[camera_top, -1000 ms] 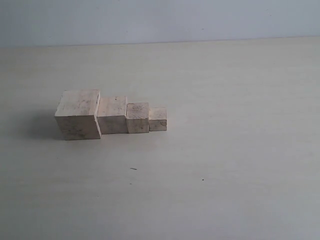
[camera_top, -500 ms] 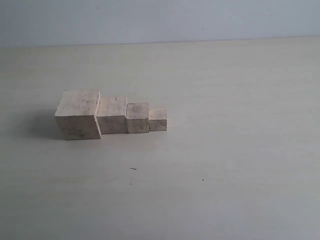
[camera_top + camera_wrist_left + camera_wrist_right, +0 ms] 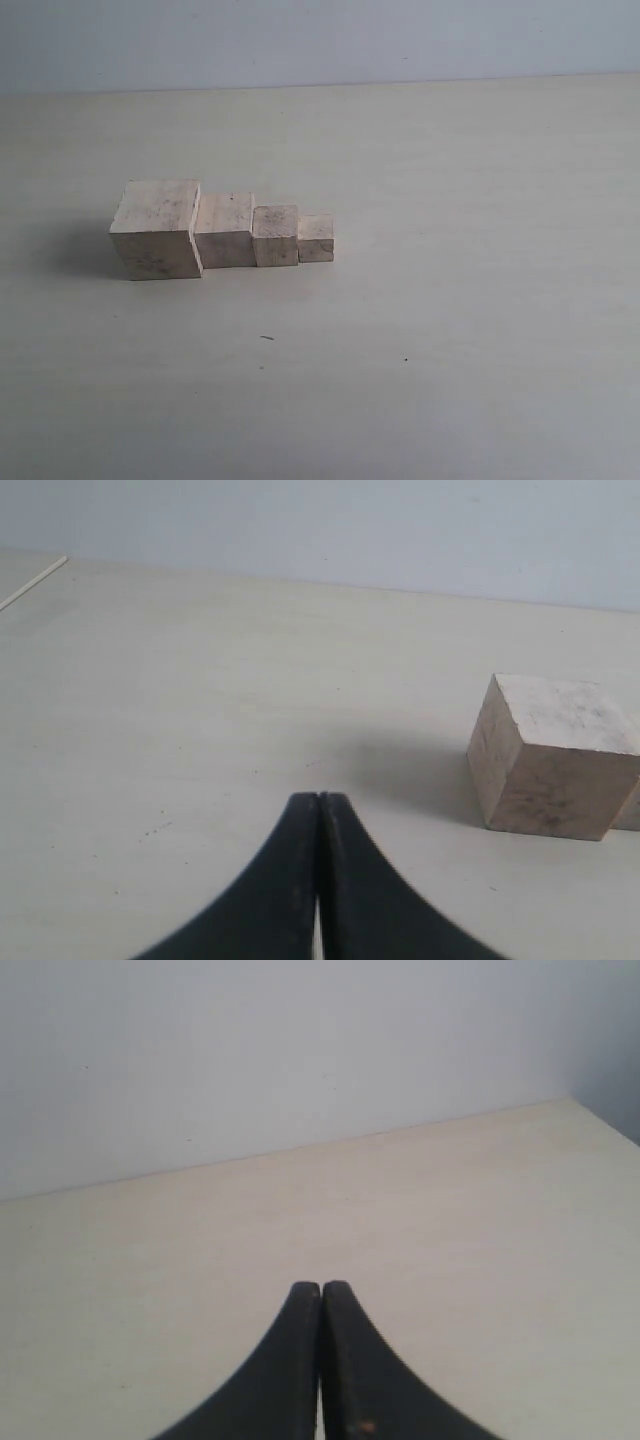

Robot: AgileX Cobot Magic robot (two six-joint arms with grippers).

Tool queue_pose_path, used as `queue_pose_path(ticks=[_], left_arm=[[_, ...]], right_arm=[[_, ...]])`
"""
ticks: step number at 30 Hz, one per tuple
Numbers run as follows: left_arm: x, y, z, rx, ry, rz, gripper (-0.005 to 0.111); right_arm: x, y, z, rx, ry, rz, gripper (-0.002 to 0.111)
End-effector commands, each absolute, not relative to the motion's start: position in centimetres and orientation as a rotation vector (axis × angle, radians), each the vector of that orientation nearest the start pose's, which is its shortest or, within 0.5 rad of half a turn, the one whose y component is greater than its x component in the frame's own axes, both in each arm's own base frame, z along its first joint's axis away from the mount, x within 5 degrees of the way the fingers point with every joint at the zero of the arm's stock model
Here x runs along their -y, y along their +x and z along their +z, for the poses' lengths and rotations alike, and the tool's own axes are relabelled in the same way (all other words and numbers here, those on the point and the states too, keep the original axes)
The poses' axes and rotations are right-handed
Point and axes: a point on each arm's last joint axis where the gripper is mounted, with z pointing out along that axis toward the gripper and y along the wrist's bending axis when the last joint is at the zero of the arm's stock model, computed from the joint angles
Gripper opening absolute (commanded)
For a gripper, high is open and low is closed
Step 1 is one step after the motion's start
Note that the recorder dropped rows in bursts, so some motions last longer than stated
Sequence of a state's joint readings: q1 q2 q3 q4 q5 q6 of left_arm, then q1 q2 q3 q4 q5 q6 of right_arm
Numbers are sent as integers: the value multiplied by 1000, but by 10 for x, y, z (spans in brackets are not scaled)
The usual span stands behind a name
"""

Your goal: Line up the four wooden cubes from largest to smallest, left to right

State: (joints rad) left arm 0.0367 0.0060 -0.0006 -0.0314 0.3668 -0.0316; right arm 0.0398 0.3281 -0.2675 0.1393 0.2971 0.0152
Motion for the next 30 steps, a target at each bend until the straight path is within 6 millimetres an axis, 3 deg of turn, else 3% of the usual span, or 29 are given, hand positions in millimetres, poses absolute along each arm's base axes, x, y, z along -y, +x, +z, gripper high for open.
queue_pose_path(ticks=[1,7,18,30], left_arm=[[0,53,181,-1836,-78,-36,0],[0,53,181,-1836,-78,-36,0],[0,53,181,-1836,-78,-36,0],[0,53,181,-1836,-78,-36,0]], right_arm=[[-4,68,231,-1784,100,154,0],[-3,57,211,-1735,95,155,0],[-3,58,186,-1798,80,137,0],[-3,53,182,-1830,35,96,0]])
